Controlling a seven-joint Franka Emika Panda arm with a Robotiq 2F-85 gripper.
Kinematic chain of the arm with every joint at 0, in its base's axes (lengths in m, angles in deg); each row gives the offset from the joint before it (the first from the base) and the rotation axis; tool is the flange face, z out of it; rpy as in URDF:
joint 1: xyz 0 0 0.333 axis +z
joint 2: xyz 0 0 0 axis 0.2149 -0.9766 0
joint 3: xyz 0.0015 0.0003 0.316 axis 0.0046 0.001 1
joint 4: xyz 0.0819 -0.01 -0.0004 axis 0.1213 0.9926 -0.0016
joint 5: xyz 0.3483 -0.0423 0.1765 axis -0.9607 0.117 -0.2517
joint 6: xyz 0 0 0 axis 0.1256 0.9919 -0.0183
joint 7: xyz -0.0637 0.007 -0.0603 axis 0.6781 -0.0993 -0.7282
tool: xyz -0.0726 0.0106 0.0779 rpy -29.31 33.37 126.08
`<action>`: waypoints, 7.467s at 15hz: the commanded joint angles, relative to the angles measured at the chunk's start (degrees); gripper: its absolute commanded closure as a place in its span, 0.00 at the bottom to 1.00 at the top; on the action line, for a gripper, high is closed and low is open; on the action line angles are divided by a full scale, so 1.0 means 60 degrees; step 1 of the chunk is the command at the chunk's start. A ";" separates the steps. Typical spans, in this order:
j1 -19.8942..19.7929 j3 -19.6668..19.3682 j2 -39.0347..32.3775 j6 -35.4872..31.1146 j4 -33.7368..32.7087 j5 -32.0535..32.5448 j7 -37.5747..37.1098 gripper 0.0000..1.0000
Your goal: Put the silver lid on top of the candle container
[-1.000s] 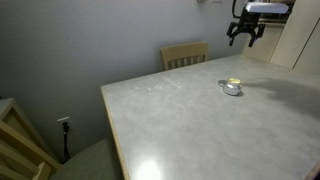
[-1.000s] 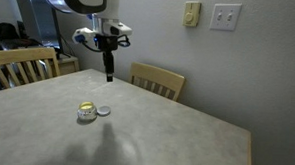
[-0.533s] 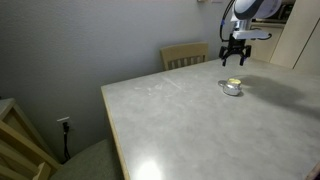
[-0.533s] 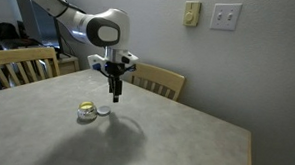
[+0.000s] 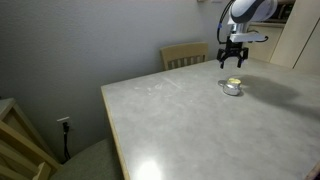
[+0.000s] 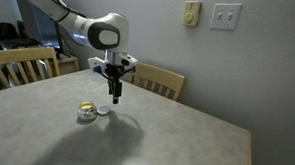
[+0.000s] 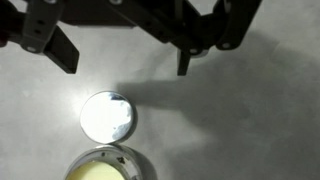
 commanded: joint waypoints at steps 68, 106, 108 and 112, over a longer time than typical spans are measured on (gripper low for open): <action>0.1796 -0.0957 0.0527 -0.3469 0.2962 0.0817 -0.1105 0.00; 0.1260 -0.0420 -0.0505 -0.3769 0.2089 0.0610 0.0159 0.00; 0.1247 -0.0403 -0.0552 -0.3701 0.1971 0.0601 0.0170 0.00; 0.1156 -0.0266 -0.0600 -0.3688 0.1877 0.0438 0.0200 0.00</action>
